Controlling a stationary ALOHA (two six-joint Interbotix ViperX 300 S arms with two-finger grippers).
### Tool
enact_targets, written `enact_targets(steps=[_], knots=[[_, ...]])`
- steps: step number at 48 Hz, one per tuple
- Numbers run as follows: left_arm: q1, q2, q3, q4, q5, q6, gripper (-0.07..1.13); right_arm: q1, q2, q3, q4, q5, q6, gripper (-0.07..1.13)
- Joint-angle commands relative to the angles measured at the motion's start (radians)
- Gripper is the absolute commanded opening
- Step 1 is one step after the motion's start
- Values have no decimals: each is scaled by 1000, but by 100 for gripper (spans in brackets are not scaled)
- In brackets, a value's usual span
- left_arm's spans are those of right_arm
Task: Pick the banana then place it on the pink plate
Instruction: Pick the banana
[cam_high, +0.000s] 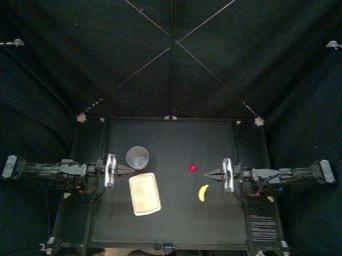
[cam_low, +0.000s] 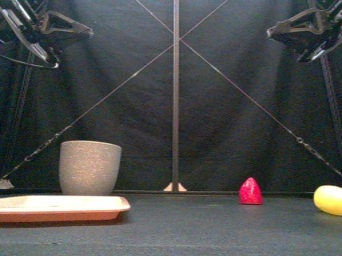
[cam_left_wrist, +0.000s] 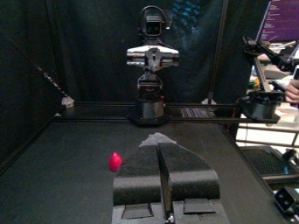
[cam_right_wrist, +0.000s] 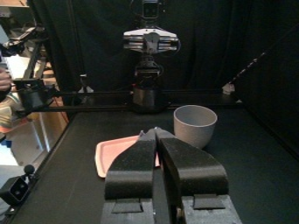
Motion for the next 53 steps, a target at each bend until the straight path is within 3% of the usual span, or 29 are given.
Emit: enact_targets(steps=[1,10,19,26,31,41,53], knots=[[3,12,-32,-54,-18,-2,9,0,35,14,6,5,12,7],[14,12,-31,-67,-29,2,4,-29,146,8,44,149,40,7],[35,12,-25,-71,-29,2,4,-32,230,-31,156,431,44,8],[44,12,-17,-71,-28,2,4,-32,262,-60,229,601,34,17],[55,12,-11,-72,-28,0,4,-15,268,-80,135,680,29,30],[71,12,-9,-72,-29,-3,4,51,270,-92,-212,673,44,60],[78,12,0,-83,-46,-2,4,57,299,-83,-195,549,43,91]])
